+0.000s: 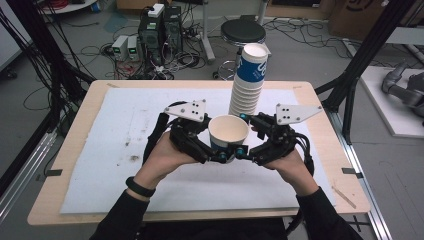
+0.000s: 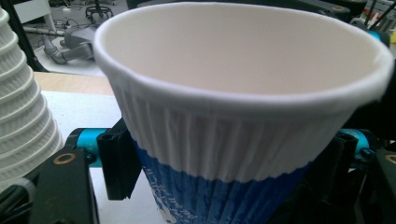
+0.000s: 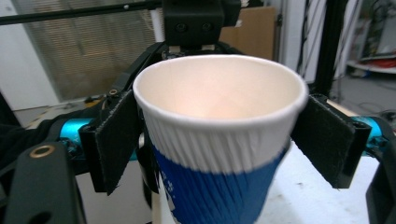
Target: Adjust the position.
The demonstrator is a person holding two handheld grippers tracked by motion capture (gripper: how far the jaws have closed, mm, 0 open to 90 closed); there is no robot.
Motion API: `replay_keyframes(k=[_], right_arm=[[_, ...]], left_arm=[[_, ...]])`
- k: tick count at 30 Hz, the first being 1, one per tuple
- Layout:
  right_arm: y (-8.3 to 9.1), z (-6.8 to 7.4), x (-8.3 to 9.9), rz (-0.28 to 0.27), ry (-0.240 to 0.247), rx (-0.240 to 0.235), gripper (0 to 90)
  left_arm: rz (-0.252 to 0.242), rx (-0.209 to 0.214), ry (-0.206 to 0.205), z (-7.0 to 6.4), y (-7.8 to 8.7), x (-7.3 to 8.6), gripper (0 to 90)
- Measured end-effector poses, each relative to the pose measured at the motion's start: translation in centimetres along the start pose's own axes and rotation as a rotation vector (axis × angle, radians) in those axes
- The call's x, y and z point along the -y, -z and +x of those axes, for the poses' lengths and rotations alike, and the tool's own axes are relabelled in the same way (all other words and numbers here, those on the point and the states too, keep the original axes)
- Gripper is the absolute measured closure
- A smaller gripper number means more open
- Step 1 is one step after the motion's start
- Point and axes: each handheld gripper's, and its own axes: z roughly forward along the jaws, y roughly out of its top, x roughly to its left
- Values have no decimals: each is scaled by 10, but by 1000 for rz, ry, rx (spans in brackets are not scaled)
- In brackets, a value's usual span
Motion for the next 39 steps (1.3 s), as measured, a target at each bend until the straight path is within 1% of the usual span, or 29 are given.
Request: replay_keyframes(k=[1,2,4,5,6,7,8,13,16,23,26,28,30,36,39], right_arm=[[1,0,0,-3,1,4,180],[3,0,-1,-2,7,4,180],[5,-1,-1,-3,13,20,180],[6,-2,-1,-4,11,22,180],[7,-2,-1,-6,6,23,180],[8,-2,-1,-9,12,29,180],[8,-3,-1,-7,16,33,180],[11,-4,-1,-8,18,36,180],[12,-5,0,-3,26,38,180],[13,-8,4,17,27,42,180],[12,-9,6,24,24,40,180],[11,-10,7,38,28,39,180],[9,-10,9,49,27,37,180],[5,-9,11,66,32,27,181],[3,-9,12,75,30,19,180]], left_arm=[[4,-1,-10,1,2,0,253],[-4,-5,-5,1,3,0,253],[-2,-9,-10,2,7,-1,253],[-14,-13,-2,1,8,-1,254],[-11,-15,-9,2,10,-1,254],[-20,-19,-3,1,11,-2,254],[-19,-19,-8,1,12,-2,254],[-26,-31,-16,1,19,-4,255],[-34,-38,-14,0,21,-5,256],[-45,-47,-21,-1,27,-7,257],[-53,-53,-25,-1,29,-8,257],[-63,-52,-19,-1,29,-9,257],[-61,-52,-26,-1,30,-10,257],[-71,-56,-22,-2,31,-11,257],[-66,-57,-26,-3,31,-11,258]])
